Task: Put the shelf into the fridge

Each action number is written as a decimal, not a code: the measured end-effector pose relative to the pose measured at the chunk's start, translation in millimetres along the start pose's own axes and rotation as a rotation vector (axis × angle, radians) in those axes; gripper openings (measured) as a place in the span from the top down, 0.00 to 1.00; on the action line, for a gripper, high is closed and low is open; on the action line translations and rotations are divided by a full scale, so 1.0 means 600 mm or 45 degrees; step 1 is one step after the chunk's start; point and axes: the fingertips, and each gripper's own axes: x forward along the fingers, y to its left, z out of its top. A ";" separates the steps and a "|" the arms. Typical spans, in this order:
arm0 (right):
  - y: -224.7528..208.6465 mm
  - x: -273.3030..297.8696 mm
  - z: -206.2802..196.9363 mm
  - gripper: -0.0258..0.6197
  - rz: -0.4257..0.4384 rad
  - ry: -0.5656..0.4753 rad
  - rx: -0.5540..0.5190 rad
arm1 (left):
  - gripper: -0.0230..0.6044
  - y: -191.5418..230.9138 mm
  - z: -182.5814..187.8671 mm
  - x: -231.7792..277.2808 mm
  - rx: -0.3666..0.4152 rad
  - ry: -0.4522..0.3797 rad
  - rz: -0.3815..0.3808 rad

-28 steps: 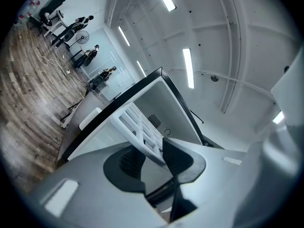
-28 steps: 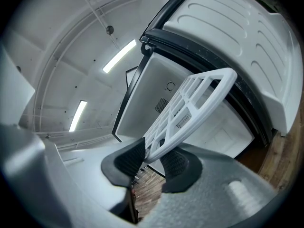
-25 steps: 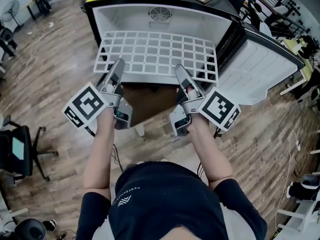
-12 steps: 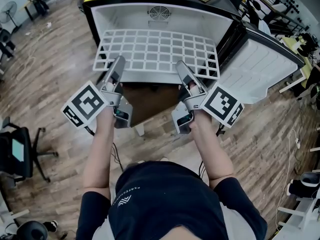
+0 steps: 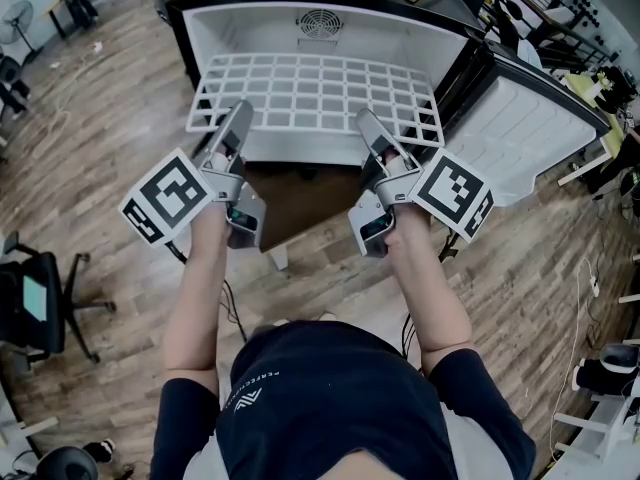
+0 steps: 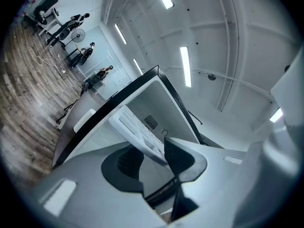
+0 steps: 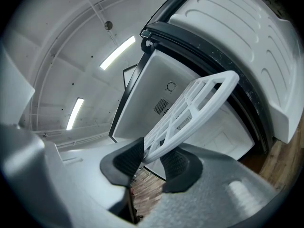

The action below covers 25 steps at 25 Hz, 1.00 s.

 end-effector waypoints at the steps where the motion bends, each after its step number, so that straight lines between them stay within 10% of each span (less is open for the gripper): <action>1: 0.002 0.000 0.001 0.79 0.003 0.000 0.000 | 0.71 -0.001 0.002 -0.001 0.009 -0.001 0.002; 25: 0.010 0.000 0.010 0.78 0.019 -0.062 0.045 | 0.69 -0.005 0.019 0.007 0.063 0.037 -0.048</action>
